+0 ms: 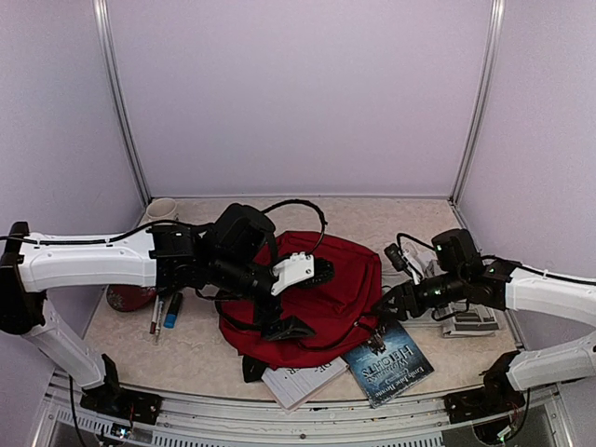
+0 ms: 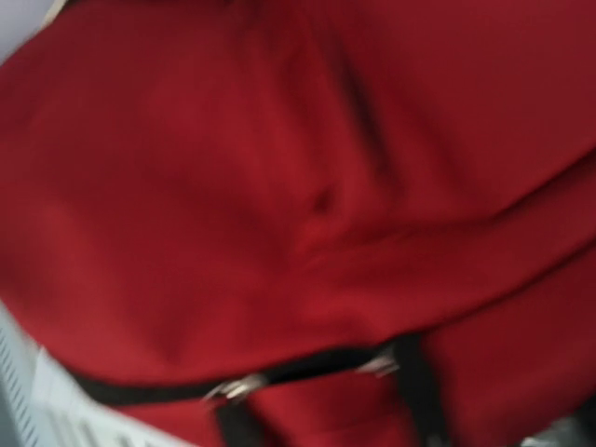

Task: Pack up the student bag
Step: Grab the largest pocket of the student bag.

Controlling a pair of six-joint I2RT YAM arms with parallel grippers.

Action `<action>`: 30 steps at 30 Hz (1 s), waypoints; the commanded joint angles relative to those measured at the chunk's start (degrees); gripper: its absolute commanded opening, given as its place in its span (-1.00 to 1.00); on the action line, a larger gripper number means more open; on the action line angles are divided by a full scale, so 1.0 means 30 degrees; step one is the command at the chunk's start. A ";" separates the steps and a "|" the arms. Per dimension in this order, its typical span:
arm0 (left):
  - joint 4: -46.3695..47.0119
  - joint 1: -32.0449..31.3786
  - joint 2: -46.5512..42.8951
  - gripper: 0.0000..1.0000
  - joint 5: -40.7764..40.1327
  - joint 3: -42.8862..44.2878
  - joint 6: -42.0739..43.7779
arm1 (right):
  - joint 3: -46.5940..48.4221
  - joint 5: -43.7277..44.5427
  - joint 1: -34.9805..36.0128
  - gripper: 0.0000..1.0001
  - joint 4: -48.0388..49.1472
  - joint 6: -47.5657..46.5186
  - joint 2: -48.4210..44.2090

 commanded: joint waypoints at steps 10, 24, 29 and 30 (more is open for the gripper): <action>0.0802 0.3321 0.6613 0.98 -0.2901 0.4992 -0.0015 | -0.1382 0.2753 0.3433 0.04 0.1772 0.3318 -0.0355; 0.2428 0.5071 0.8624 0.98 -0.0496 0.4595 0.0187 | -0.0475 0.1937 0.4016 -0.13 0.2828 0.4554 0.3612; 0.3516 0.5221 0.9217 0.98 0.0383 0.4303 -0.0167 | -0.0334 0.1460 0.4297 -0.35 0.3167 0.5168 0.4796; 0.3486 0.5284 0.9265 0.98 0.0482 0.4360 -0.0191 | -0.0332 0.0954 0.4311 -0.40 0.3397 0.5383 0.5003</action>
